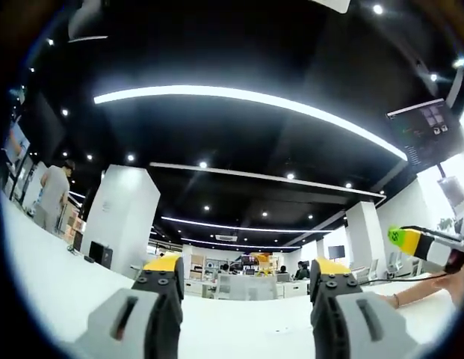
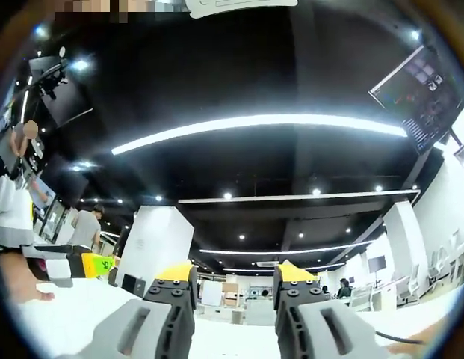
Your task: Find the data cable on the table. Grasp the USB connector end of the cable and insert it into the USB port on the table
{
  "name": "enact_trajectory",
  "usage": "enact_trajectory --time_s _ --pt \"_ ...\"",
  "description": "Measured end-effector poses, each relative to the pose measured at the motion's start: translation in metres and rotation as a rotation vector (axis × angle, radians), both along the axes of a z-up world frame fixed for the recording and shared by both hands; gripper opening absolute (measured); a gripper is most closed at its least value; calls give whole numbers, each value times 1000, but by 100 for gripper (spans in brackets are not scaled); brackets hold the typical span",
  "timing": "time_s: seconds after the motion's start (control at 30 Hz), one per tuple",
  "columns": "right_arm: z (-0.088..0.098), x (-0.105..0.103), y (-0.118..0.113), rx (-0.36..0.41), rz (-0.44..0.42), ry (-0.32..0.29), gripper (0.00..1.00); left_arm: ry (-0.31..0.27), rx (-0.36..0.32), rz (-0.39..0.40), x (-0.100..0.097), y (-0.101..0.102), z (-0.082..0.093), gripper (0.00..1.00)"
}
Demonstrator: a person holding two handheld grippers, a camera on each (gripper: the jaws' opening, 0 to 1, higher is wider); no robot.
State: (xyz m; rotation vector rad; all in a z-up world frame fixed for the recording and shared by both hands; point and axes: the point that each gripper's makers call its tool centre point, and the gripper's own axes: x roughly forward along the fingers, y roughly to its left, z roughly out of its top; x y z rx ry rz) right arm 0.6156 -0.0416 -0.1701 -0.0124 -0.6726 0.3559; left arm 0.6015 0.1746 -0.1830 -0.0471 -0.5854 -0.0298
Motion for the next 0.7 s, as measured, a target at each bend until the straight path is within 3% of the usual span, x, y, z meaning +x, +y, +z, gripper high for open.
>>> enact_trajectory --time_s 0.7 --pt "-3 2 3 -20 -8 11 44 20 12 -3 0 -2 -1 70"
